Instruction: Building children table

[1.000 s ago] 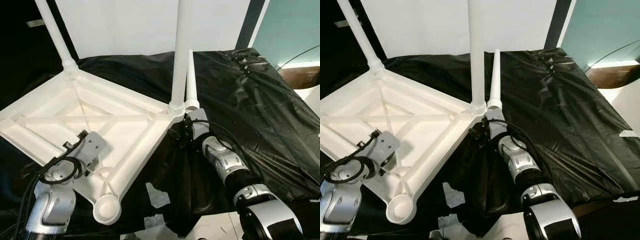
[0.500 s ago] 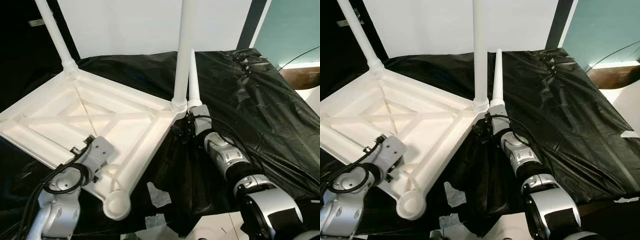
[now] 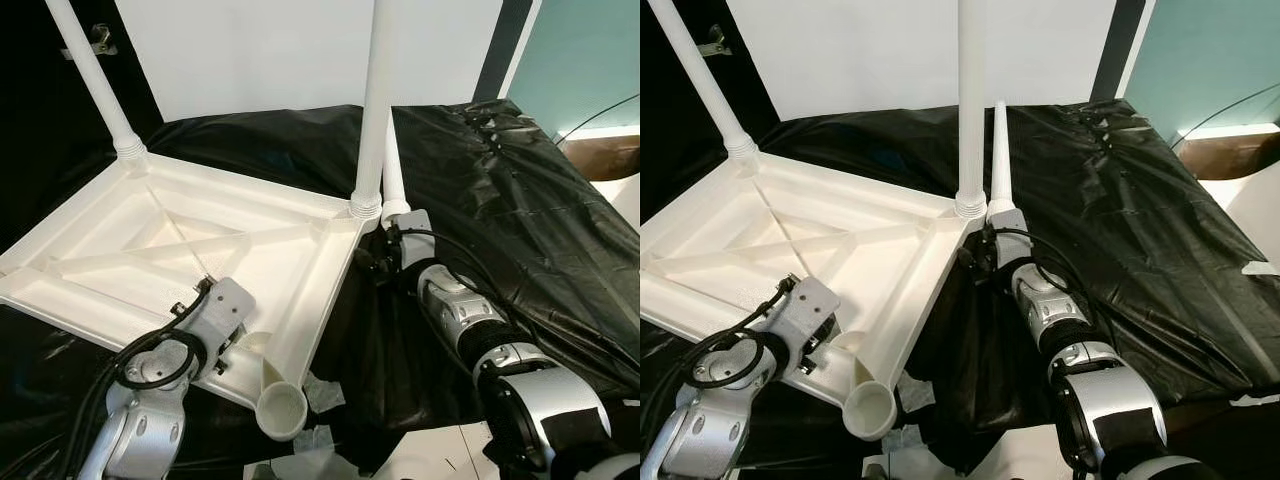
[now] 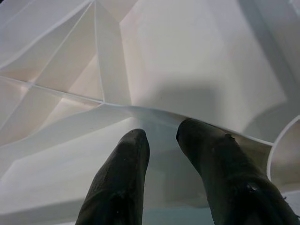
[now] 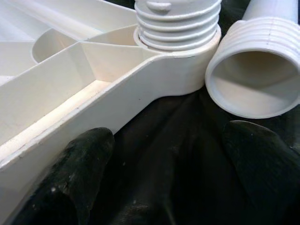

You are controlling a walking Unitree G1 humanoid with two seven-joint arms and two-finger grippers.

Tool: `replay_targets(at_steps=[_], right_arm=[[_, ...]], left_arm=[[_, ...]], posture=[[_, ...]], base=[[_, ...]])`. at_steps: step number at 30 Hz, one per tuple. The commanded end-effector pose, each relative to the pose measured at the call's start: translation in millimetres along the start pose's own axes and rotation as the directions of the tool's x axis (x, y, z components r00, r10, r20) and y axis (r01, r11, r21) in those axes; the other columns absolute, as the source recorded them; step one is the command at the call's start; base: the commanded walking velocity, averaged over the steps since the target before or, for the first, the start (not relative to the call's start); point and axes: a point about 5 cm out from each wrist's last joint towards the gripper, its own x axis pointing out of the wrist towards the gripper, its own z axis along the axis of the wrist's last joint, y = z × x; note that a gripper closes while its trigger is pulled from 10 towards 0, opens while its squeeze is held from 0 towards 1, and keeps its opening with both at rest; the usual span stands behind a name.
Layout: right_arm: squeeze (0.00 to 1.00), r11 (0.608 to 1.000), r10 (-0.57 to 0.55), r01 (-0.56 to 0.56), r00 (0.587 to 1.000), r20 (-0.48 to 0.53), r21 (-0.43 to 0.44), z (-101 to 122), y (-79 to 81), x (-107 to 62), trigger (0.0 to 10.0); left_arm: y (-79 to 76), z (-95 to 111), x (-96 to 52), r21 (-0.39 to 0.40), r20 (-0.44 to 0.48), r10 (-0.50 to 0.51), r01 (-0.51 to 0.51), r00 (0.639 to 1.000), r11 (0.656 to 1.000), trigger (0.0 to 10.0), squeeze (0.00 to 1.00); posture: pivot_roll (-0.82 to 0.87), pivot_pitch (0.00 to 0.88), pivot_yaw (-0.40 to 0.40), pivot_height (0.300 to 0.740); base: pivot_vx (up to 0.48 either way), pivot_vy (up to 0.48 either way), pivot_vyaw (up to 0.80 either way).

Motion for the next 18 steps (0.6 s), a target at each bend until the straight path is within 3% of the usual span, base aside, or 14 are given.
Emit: replay_targets(at_steps=[1,3,8,9,10,12,13,15,16,18], right_arm=[[0.0,0.988,0.156,-0.155,0.987,0.039,-0.016,11.7,38.3,12.5,10.0],[0.0,0.986,0.165,-0.164,0.985,0.049,-0.015,15.0,40.2,14.0,10.0],[0.0,0.986,0.168,-0.168,0.984,0.057,-0.018,17.2,41.3,15.1,10.0],[0.0,0.985,0.169,-0.168,0.984,0.06,-0.022,17.0,40.8,14.7,10.0],[0.0,0.985,0.169,-0.168,0.984,0.06,-0.022,17.0,40.8,14.7,10.0],[0.0,0.985,0.173,-0.172,0.983,0.067,-0.03,15.7,39.3,12.9,10.0],[0.0,0.985,0.173,-0.172,0.983,0.067,-0.03,15.7,39.3,12.9,10.0],[0.0,0.985,0.173,-0.17,0.982,0.073,-0.042,13.1,36.0,9.9,10.0],[0.0,0.985,0.173,-0.17,0.982,0.073,-0.042,13.1,36.0,9.9,10.0],[0.0,0.984,0.176,-0.172,0.981,0.085,-0.055,9.2,31.9,5.0,10.0]], left_arm=[[-56.7,20.2,4.5,0.018,0.109,-0.437,0.438,0.893,0.899,10.0,0.0],[-50.1,22.8,3.9,-0.012,0.138,-0.416,0.421,0.899,0.907,10.0,0.0],[-36.0,20.1,5.6,0.006,0.128,-0.339,0.341,0.932,0.94,10.0,0.0],[-22.5,17.9,8.8,0.01,0.12,-0.247,0.248,0.962,0.969,10.0,0.0],[-22.5,17.9,8.8,0.01,0.12,-0.247,0.248,0.962,0.969,10.0,0.0],[1.7,14.4,11.0,-0.006,0.109,-0.091,0.092,0.99,0.996,10.0,0.0],[1.7,14.4,11.0,-0.006,0.109,-0.091,0.092,0.99,0.996,10.0,0.0],[18.7,12.2,10.4,-0.019,0.12,0.03,-0.027,0.992,0.999,10.0,0.0],[18.7,12.2,10.4,-0.019,0.12,0.03,-0.027,0.992,0.999,10.0,0.0],[34.0,9.8,7.3,-0.053,0.15,0.128,-0.121,0.98,0.991,10.0,0.0]], posture=[[0.18,0.046,0.006,0.74],[0.17,0.044,0.008,0.74],[0.17,0.042,0.007,0.74],[0.17,0.044,0.005,0.74],[0.17,0.044,0.005,0.74],[0.18,0.045,0.0,0.74],[0.18,0.045,0.0,0.74],[0.18,0.048,-0.006,0.74],[0.18,0.048,-0.006,0.74],[0.18,0.048,-0.006,0.74]], base=[[0.0,0.0,0.0],[0.0,0.0,0.0],[0.0,0.0,0.0],[0.0,0.0,0.0],[0.0,0.0,0.0],[0.0,0.0,0.0],[0.0,0.0,0.0],[0.0,0.0,0.0],[0.0,0.0,0.0],[0.0,0.0,0.0]])
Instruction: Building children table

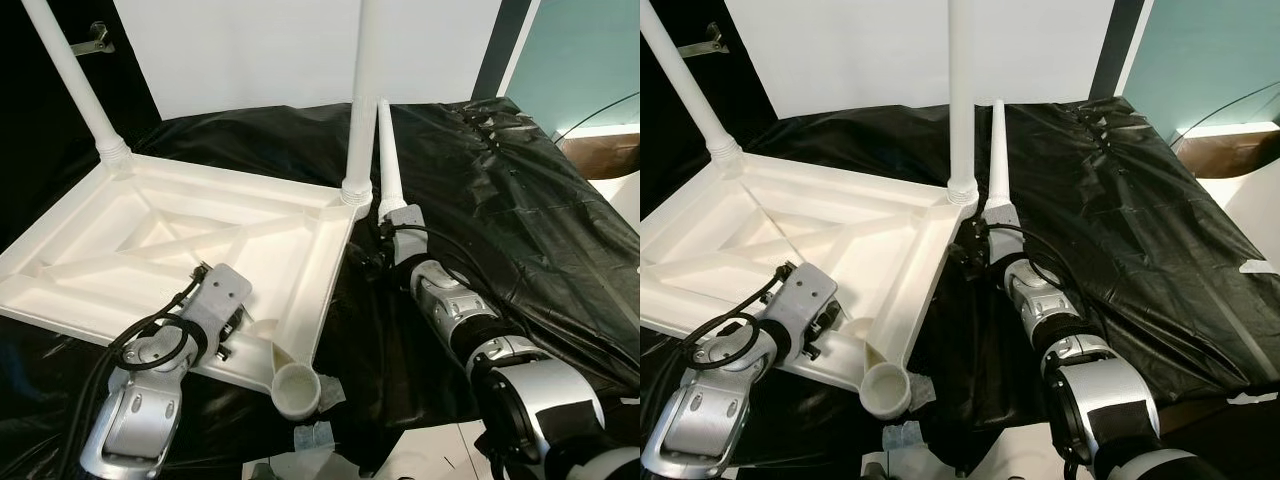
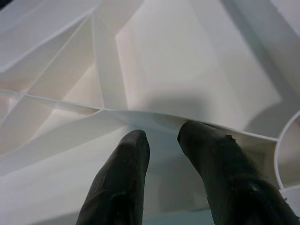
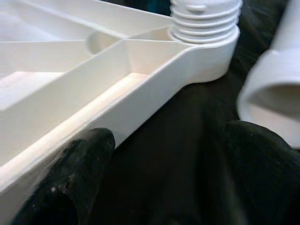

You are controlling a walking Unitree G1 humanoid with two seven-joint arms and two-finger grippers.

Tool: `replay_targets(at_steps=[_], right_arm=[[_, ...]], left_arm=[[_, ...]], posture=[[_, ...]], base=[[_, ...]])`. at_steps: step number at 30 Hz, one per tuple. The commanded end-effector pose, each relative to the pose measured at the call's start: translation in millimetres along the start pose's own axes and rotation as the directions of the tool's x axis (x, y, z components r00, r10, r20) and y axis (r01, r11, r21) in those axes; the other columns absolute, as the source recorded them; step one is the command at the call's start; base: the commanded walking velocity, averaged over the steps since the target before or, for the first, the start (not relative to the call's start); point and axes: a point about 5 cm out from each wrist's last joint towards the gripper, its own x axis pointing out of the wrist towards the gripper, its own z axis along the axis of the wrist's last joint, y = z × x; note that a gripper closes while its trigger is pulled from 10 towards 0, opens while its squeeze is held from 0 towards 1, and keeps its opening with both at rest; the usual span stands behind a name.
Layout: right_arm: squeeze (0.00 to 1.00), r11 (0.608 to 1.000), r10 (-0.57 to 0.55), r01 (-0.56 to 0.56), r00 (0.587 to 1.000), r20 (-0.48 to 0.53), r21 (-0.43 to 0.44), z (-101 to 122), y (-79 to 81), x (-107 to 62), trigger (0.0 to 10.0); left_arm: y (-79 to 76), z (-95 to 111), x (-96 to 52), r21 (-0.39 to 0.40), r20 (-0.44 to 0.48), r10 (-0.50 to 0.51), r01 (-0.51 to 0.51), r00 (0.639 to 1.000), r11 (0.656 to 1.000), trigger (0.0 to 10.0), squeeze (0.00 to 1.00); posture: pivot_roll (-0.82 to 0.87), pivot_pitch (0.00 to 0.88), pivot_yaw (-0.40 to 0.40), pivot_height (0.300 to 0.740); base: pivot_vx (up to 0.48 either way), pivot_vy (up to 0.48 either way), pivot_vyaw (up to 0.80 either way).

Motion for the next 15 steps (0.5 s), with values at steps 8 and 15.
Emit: replay_targets(at_steps=[8,15], right_arm=[[0.0,0.993,0.112,-0.11,0.993,0.042,-0.029,-3.2,14.5,-6.0,10.0],[0.0,0.99,0.134,-0.131,0.987,0.083,-0.05,-0.6,10.2,-18.5,10.0]], left_arm=[[19.9,13.0,-9.4,-0.049,0.169,0.102,-0.095,0.98,0.994,10.0,0.0],[30.7,14.8,-22.9,-0.118,0.313,0.07,-0.034,0.947,0.992,10.0,0.0]], posture=[[0.16,0.053,-0.012,0.74],[0.16,0.059,-0.017,0.74]], base=[[0.0,0.0,0.0],[0.0,0.0,0.0]])
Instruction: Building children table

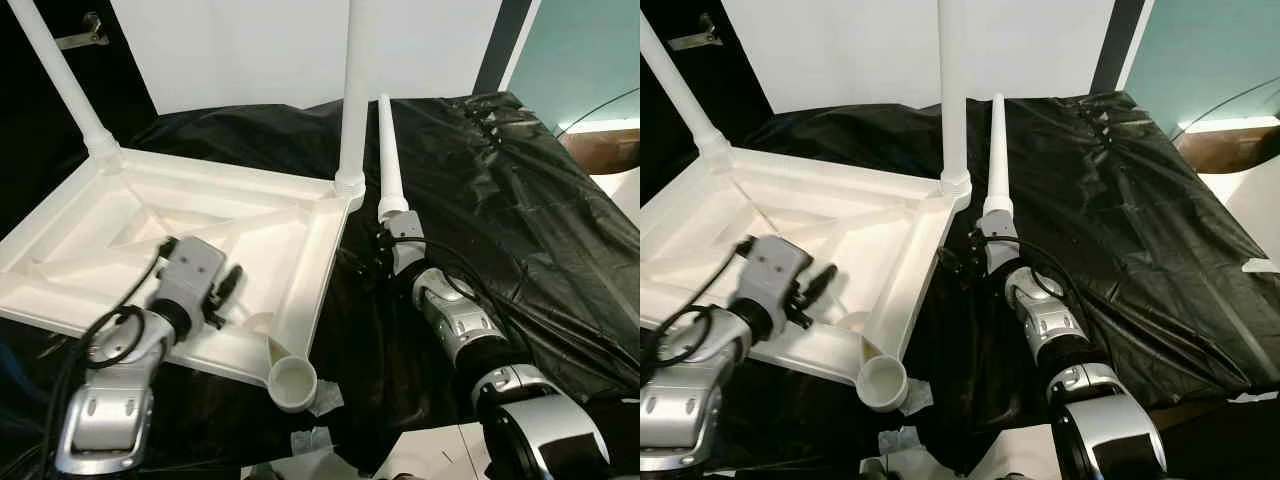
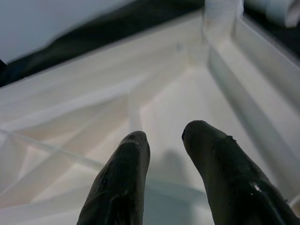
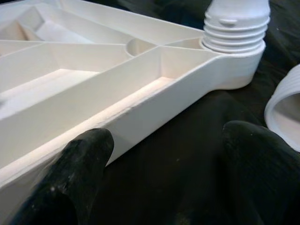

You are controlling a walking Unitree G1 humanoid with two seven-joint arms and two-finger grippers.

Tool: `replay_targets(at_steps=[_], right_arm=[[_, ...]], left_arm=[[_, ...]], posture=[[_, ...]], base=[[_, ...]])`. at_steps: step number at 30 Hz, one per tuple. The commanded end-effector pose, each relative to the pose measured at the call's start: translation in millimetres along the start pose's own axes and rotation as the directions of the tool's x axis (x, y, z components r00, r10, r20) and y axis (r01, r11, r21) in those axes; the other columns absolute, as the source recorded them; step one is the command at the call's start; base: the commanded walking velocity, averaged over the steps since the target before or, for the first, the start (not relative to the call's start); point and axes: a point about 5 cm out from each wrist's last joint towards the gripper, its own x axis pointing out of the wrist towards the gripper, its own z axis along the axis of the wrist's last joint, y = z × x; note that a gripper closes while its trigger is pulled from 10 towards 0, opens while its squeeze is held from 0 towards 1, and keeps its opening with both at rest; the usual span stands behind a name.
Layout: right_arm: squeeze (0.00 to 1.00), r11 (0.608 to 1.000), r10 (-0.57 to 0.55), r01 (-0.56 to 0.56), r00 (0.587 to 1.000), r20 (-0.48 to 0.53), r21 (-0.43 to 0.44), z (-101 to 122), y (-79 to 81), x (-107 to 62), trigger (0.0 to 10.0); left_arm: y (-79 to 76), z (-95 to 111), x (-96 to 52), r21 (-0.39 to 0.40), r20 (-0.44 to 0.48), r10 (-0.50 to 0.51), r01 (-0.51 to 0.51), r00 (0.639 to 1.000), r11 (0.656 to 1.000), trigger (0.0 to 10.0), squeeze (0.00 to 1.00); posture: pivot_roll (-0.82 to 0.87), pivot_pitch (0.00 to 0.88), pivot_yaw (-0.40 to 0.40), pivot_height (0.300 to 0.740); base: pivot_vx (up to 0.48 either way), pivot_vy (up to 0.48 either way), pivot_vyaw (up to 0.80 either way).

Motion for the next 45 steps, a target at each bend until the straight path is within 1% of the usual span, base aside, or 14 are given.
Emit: replay_targets(at_steps=[1,2,5,13,14,15,16,21,22,23,24,28,36,45], right_arm=[[0.0,0.999,0.036,-0.036,0.999,0.011,-0.004,2.2,2.9,-3.4,10.0],[0.0,0.999,0.036,-0.036,0.999,0.011,-0.004,2.2,2.9,-3.4,10.0],[0.0,0.998,0.059,-0.058,0.998,0.021,-0.037,10.7,-3.0,-14.4,10.0],[0.0,0.993,0.067,-0.063,0.997,0.034,-0.102,19.5,-6.3,-22.0,10.0],[0.0,0.992,0.07,-0.066,0.997,0.033,-0.107,20.0,-5.7,-23.2,10.0],[0.0,0.992,0.07,-0.066,0.997,0.033,-0.107,20.0,-5.7,-23.2,10.0],[0.0,0.992,0.073,-0.069,0.997,0.033,-0.109,20.3,-5.2,-24.1,10.0],[0.0,0.992,0.073,-0.069,0.997,0.029,-0.107,22.3,-4.5,-27.1,10.0],[0.0,0.992,0.072,-0.069,0.997,0.024,-0.106,23.3,-4.5,-28.7,10.0],[0.0,0.992,0.072,-0.069,0.997,0.024,-0.106,23.3,-4.5,-28.7,10.0],[0.0,0.992,0.071,-0.068,0.997,0.021,-0.105,24.1,-4.7,-29.9,10.0],[0.0,0.992,0.067,-0.064,0.998,0.018,-0.109,27.1,-7.0,-32.3,10.0],[0.0,0.991,0.065,-0.063,0.998,0.019,-0.115,29.8,-8.4,-33.1,10.0],[0.0,0.994,0.024,-0.022,0.999,0.021,-0.109,30.3,-9.1,-40.6,10.0]], left_arm=[[2.4,0.1,-6.6,-0.024,0.052,-0.06,0.061,0.997,0.998,10.0,0.0],[2.4,0.1,-6.6,-0.024,0.052,-0.06,0.061,0.997,0.998,10.0,0.0],[-5.9,-8.9,-21.6,-0.017,0.037,-0.31,0.311,0.95,0.95,10.0,0.0],[-9.0,-28.4,-26.8,0.022,-0.103,-0.426,0.431,0.899,0.902,10.0,0.0],[-7.9,-32.4,-24.7,0.028,-0.135,-0.421,0.429,0.897,0.903,10.0,0.36],[-7.9,-32.4,-24.7,0.028,-0.135,-0.421,0.429,0.897,0.903,10.0,0.36],[-6.4,-35.5,-21.8,0.042,-0.163,-0.405,0.417,0.9,0.908,10.0,1.0],[-2.7,-44.2,-15.0,0.133,-0.241,-0.362,0.4,0.9,0.907,10.0,1.0],[-0.7,-46.6,-13.5,0.167,-0.267,-0.355,0.406,0.896,0.899,10.0,0.29],[-0.7,-46.6,-13.5,0.167,-0.267,-0.355,0.406,0.896,0.899,10.0,0.29],[1.9,-48.6,-11.6,0.185,-0.29,-0.341,0.401,0.894,0.897,10.0,0.0],[7.7,-51.6,-3.6,0.246,-0.36,-0.32,0.42,0.876,0.873,10.0,0.0],[12.3,-50.7,6.6,0.247,-0.411,-0.315,0.438,0.855,0.864,10.0,0.0],[24.9,-59.0,12.9,0.158,-0.597,-0.396,0.587,0.698,0.794,10.0,0.0]], posture=[[0.16,0.059,-0.017,0.74],[0.16,0.059,-0.017,0.74],[0.15,0.053,-0.026,0.74],[0.14,0.044,-0.028,0.74],[0.14,0.044,-0.028,0.74],[0.14,0.044,-0.028,0.74],[0.14,0.043,-0.028,0.74],[0.13,0.043,-0.027,0.74],[0.12,0.043,-0.027,0.74],[0.12,0.043,-0.027,0.74],[0.12,0.043,-0.027,0.74],[0.12,0.042,-0.029,0.74],[0.12,0.041,-0.029,0.74],[0.09,0.043,0.03,0.74]], base=[[0.0,0.0,0.0],[0.0,0.0,0.0],[0.0,0.0,0.0],[0.0,0.0,0.0],[0.0,0.0,0.0],[0.0,0.0,0.0],[0.0,0.0,0.0],[0.0,0.0,0.0],[0.0,0.0,0.0],[0.0,0.0,0.0],[0.0,0.0,0.0],[0.0,0.0,0.0],[0.0,0.0,0.0],[0.0,0.0,0.0]])
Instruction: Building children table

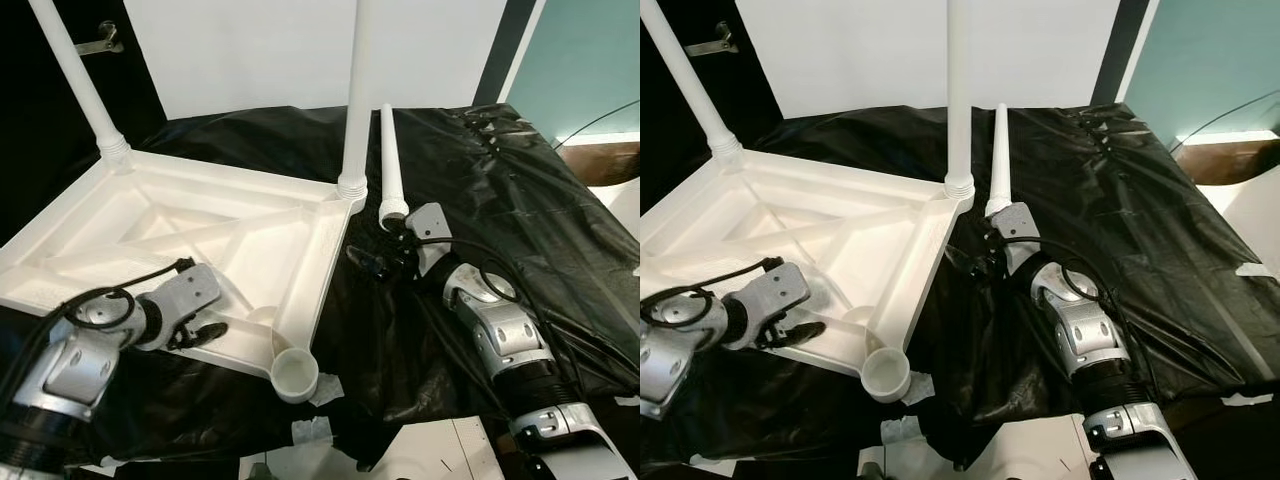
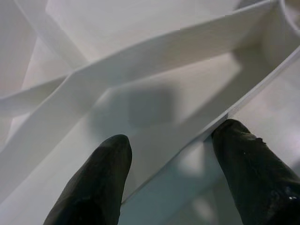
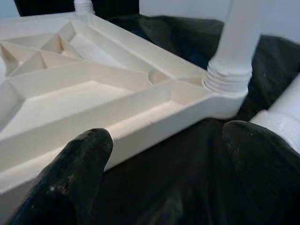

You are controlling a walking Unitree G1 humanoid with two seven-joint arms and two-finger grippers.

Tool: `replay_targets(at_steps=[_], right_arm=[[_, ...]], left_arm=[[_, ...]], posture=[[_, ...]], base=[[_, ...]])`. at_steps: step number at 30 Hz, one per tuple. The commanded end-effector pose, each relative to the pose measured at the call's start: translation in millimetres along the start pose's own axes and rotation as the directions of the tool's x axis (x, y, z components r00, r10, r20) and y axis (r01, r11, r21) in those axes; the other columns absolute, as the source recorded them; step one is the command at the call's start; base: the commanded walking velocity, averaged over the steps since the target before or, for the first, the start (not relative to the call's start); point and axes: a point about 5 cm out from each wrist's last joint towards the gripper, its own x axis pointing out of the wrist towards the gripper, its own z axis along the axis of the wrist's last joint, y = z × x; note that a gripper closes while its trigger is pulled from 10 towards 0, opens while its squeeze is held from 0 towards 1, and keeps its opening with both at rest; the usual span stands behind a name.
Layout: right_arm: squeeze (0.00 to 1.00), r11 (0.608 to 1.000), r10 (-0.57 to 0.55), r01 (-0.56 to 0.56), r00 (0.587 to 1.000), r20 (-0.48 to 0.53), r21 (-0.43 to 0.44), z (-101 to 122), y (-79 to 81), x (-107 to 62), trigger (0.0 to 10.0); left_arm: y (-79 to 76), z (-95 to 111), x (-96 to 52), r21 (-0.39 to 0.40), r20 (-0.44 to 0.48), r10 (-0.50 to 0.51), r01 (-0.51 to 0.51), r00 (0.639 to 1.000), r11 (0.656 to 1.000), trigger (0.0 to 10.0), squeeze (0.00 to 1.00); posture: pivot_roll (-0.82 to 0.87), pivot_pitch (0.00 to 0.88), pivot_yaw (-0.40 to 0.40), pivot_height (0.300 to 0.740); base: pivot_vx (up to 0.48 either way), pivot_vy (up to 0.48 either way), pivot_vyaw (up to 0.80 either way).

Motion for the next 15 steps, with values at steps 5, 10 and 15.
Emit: replay_targets(at_steps=[5,10,15], right_arm=[[0.0,0.999,-0.033,0.033,0.999,-0.002,0.016,-1.4,-2.1,-5.8,10.0],[0.0,0.998,-0.059,0.059,0.998,0.001,0.028,-3.2,-0.6,-8.6,10.0],[0.0,0.997,-0.072,0.072,0.997,-0.002,0.036,-4.7,0.9,-11.2,10.0]], left_arm=[[-10.2,-13.5,2.0,-0.007,-0.08,-0.163,0.163,0.983,0.987,10.0,0.0],[-19.3,-13.4,2.8,-0.008,-0.067,-0.257,0.257,0.964,0.966,0.0,0.0],[-25.9,-10.8,4.4,-0.006,-0.06,-0.325,0.325,0.944,0.946,0.0,0.0]], posture=[[0.08,0.042,0.05,0.74],[0.08,0.042,0.089,0.74],[0.08,0.044,0.097,0.74]], base=[[0.0,0.0,0.0],[0.0,0.0,0.0],[0.0,0.0,0.0]])
